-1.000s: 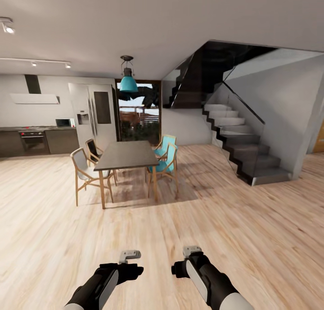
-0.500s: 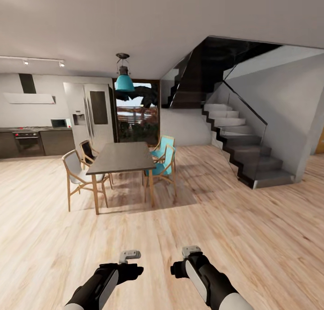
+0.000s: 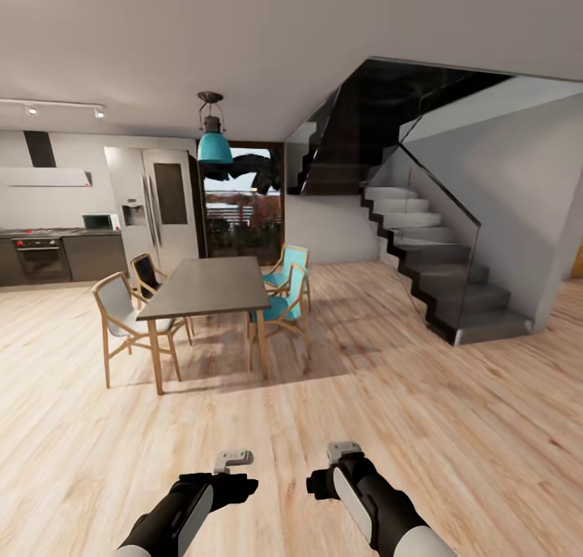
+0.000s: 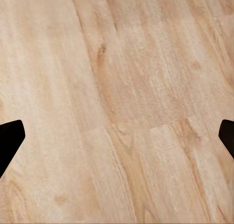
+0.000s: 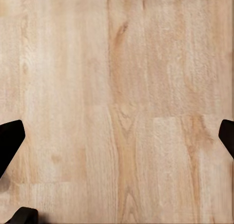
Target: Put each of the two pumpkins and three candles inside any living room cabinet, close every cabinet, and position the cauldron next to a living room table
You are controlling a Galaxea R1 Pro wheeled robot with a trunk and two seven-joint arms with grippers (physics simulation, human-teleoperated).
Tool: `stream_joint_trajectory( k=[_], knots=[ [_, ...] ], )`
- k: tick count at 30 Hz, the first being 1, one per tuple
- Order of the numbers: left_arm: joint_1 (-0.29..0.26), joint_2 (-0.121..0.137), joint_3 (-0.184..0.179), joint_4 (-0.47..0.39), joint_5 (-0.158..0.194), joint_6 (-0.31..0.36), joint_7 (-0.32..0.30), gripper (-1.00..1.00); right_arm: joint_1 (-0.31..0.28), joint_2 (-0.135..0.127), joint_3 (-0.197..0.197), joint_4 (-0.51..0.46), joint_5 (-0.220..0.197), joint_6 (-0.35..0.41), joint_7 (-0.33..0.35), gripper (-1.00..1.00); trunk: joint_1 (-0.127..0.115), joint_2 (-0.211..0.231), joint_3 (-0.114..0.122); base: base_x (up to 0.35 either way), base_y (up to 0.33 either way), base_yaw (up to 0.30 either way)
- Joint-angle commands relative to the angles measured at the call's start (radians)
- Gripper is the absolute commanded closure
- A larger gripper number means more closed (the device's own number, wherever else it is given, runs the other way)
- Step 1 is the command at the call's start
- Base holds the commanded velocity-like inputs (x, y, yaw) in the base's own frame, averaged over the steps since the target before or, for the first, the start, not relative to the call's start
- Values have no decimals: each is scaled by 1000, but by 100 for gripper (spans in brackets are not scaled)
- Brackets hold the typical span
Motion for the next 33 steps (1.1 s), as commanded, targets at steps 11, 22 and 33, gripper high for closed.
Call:
stream_joint_trajectory(
  k=[11,22,33],
  knots=[
    [-1,0,-3,-1,8,5,3,-100,-1,-2,5,-2,-11,3,-9,-100,1,-1,-2,256,-224,167],
    [-1,-1,-3,-1,8,4,3,-100,-1,-2,5,-2,-11,3,-9,-100,1,-1,-2,255,-225,268],
    [-1,-1,-3,1,7,4,3,-100,-1,-1,4,-2,-11,2,-9,-100,1,-1,-2,226,-246,49]
  ],
)
